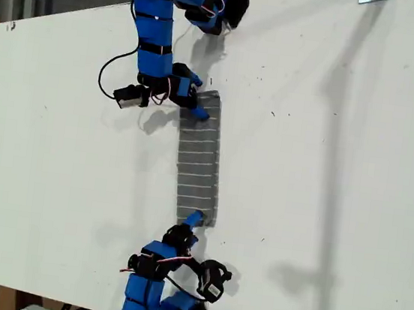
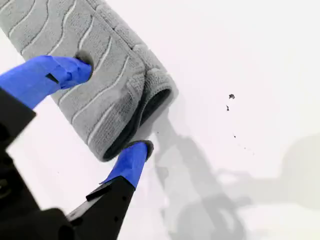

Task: Grasp corners of a square towel and fold twice.

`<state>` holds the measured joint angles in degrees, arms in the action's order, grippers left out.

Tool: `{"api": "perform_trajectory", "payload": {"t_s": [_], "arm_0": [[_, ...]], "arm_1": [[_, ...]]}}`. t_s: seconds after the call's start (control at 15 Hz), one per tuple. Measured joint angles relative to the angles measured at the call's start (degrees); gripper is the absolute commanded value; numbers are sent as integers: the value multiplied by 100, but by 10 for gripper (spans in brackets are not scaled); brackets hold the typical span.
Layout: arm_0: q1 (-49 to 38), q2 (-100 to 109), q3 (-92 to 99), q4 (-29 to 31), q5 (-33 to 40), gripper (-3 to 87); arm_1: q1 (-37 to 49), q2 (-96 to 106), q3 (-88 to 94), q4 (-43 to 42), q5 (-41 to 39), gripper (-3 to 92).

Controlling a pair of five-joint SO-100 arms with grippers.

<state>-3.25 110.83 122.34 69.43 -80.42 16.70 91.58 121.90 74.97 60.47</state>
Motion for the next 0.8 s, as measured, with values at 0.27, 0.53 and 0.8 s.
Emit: {"api": "perform_trajectory", "payload": {"t_s": [0.27,0.53,0.8], "arm_0": [[0,2259,1723,-9,-448,276],[176,5177,3560,404,-1178,274],[404,6732,4096,853,-1521,271]], "arm_1": [[378,-606,-70,-562,-431,22],[413,-853,-220,-545,-334,-1],[773,1468,1811,-158,844,-1]]}}
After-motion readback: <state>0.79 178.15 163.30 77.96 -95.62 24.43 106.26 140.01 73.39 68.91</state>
